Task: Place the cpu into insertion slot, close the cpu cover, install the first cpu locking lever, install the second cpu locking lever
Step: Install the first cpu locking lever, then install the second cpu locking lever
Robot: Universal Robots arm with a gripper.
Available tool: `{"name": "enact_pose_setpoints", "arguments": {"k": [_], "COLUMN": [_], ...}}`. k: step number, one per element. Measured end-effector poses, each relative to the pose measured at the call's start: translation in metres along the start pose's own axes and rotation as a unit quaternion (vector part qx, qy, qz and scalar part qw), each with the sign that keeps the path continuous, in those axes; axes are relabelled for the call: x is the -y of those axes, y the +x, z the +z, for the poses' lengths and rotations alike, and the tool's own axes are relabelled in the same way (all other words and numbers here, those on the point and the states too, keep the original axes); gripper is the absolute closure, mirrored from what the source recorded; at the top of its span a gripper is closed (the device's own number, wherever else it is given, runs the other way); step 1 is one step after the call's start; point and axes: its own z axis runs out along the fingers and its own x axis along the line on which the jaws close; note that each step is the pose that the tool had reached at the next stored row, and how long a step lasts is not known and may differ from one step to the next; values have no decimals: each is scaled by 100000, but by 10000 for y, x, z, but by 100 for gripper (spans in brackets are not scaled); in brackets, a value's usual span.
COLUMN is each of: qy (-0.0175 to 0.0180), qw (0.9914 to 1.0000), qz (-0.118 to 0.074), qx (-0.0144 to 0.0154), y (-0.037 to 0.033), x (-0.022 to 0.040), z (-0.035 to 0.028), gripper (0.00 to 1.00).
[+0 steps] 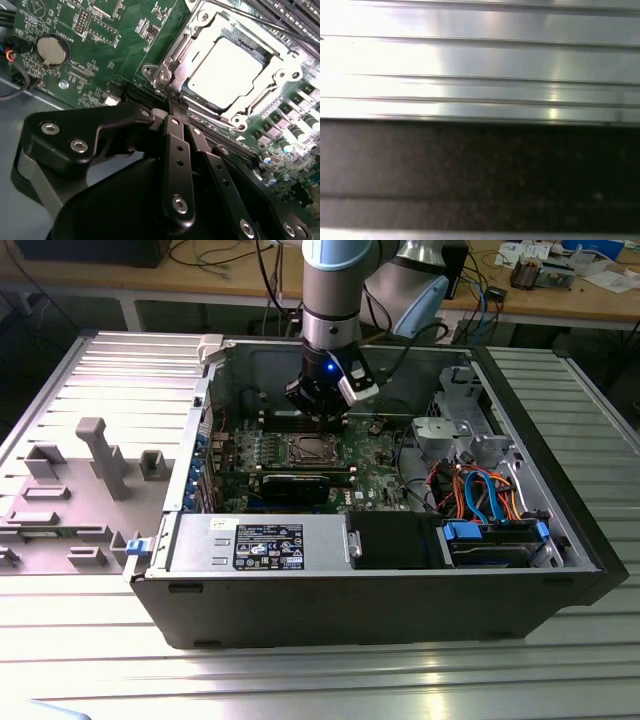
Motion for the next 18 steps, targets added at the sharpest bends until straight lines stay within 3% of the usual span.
{"name": "enact_pose_setpoints", "arguments": {"k": [6, 18], "qy": [2, 9], "qw": [100000, 100000], "qz": [-1, -7], "qx": [-1, -8], "y": [2, 2], "x": [53, 76], "z": [-9, -10], "gripper": [89, 89]}}
